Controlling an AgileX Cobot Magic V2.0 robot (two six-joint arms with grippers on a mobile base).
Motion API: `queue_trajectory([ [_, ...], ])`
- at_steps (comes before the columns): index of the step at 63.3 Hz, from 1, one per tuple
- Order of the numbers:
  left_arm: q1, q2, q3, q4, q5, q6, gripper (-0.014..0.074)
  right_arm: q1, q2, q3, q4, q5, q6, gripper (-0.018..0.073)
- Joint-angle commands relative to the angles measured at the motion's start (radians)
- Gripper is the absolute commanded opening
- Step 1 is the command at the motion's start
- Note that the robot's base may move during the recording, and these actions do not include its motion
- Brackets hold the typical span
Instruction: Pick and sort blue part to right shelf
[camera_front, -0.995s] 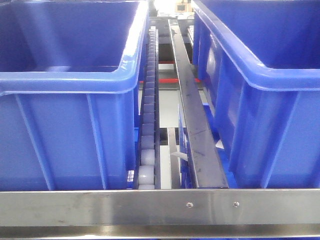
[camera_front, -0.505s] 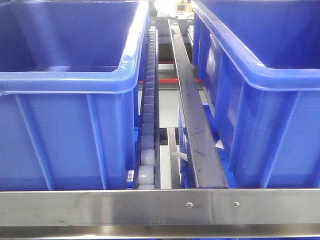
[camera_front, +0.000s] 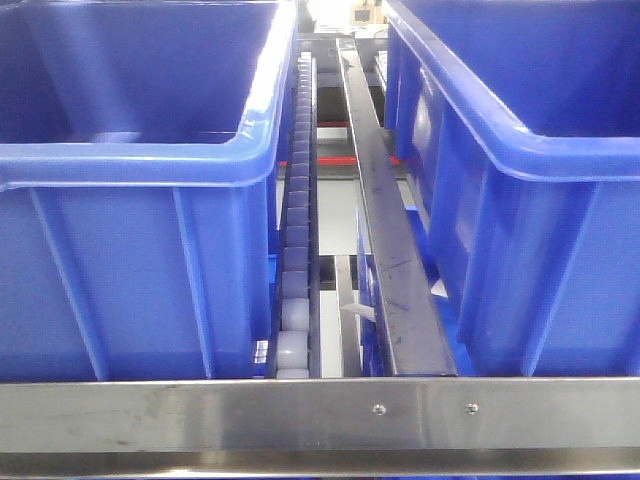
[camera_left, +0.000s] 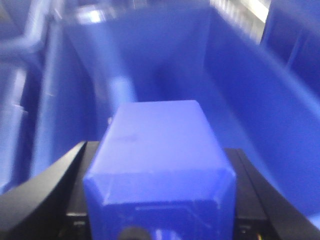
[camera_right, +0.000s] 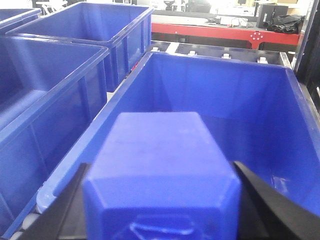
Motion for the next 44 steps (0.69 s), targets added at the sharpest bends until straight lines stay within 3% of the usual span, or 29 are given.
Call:
queue_trajectory([
  [1,-0.003,0.157,-0.098,0.000,-0.098,0.004,0.0333,-0.002,0.018,-0.025,-0.013,-0.107,-0.009,0.0192],
  [22,-0.003,0.634,-0.286,0.000,-0.117,0.002,0.0333,-0.002,0.018,-0.025,-0.013,-0.098,-0.009,0.0192],
  [44,-0.003,0.954,-0.347,0.000,-0.196,0.000,0.0333,-0.002,0.018,-0.025,-0.013,-0.098,-0.009,0.0192],
])
